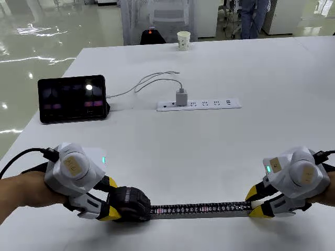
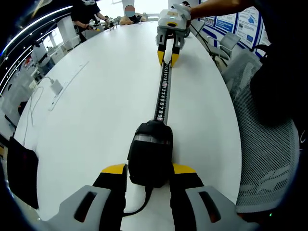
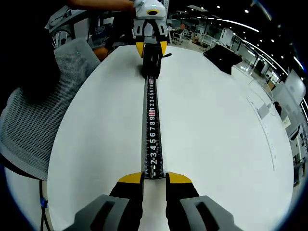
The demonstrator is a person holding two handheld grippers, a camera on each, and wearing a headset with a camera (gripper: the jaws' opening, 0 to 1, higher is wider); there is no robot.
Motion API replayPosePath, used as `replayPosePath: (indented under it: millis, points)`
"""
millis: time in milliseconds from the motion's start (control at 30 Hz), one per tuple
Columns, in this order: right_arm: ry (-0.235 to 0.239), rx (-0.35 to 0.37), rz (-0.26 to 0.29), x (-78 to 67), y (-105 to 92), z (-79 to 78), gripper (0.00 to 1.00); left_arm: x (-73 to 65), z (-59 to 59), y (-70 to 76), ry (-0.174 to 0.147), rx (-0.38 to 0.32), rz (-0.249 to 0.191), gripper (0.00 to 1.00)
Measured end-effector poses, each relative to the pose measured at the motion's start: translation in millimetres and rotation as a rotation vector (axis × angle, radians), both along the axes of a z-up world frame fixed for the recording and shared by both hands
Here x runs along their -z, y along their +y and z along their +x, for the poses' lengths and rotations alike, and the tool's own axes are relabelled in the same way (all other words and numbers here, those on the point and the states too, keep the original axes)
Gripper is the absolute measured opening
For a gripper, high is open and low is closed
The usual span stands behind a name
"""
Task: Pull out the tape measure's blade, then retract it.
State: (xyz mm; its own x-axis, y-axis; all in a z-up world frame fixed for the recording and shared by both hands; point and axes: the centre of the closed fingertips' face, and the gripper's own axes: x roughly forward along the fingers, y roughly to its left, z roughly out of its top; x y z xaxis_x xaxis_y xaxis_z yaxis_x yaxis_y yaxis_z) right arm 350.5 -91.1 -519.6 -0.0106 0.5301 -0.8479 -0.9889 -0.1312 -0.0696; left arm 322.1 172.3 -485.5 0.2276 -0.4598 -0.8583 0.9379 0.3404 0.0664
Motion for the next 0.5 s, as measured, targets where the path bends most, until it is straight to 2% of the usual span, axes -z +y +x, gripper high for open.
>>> replayPosePath:
  millis: [133,300,500]
  points:
    - [-0.006,0.013,0.002,-1.7,-1.6,-0.1,0.17,0.4,-1.8,3.1,0.004,-0.024,0.003,0.37]
    - [-0.002,0.038,0.008,-4.0,-5.4,-3.6,0.2,-1.2,-7.1,3.6,0.008,-0.079,-0.018,0.46]
    - [0.002,0.094,0.022,-7.8,-10.2,-5.7,0.28,-4.3,-13.6,5.8,0.002,-0.147,-0.051,0.54]
